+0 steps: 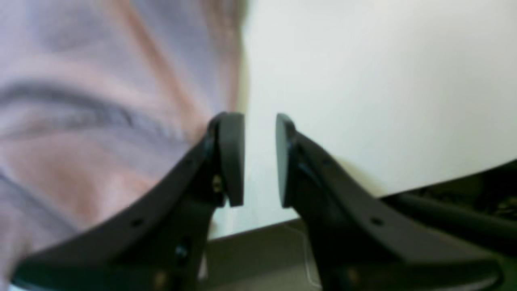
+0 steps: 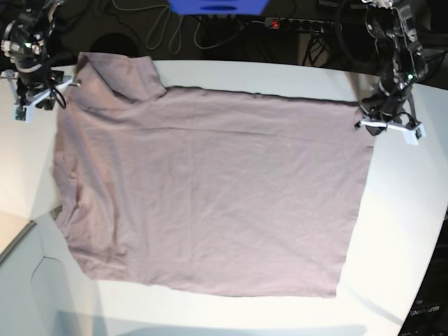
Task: Layout the t-shirt on the table in an organized manner, then fold the t-shirt properly
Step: 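Hold both grippers on the shirt edges and pull it smooth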
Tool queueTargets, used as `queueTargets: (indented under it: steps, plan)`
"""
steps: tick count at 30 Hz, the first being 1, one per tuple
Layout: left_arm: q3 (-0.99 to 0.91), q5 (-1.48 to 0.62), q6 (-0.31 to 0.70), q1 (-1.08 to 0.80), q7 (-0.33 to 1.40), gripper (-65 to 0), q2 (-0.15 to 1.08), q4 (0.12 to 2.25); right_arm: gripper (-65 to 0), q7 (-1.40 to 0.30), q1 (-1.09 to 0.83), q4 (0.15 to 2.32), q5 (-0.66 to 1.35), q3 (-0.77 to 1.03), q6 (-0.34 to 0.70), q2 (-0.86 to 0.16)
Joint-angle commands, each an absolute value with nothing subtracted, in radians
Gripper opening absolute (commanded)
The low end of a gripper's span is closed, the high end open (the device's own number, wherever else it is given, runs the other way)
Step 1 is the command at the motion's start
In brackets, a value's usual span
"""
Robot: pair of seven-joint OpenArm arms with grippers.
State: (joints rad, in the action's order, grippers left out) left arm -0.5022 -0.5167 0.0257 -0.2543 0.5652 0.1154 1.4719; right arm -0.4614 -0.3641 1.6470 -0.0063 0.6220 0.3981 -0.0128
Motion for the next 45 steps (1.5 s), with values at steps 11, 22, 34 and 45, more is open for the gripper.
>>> queueTargets:
  steps: [11,22,34,45]
  plan:
    - [-0.506,-0.521,0.028,-0.249,0.544,-64.9,0.125,1.486,-49.5,-0.449,-0.512,1.817,0.002,0.541,0.398,0.091]
    - [-0.509,-0.521,0.028,-0.259,0.545,-64.9,0.125,1.484,-34.8,-0.449,-0.539,1.758,0.002,0.512,0.398,0.093]
    - [-0.509,-0.521,0.028,-0.28,0.547,-64.9,0.133,1.489,-34.8,-0.449,-0.538,1.75,0.002,0.51,0.473,0.091]
    - [-0.509,-0.519,0.028,-0.291,0.545,-64.9,0.133,1.488,-34.8,-0.441,-0.498,1.615,0.001,0.475,0.473,0.067]
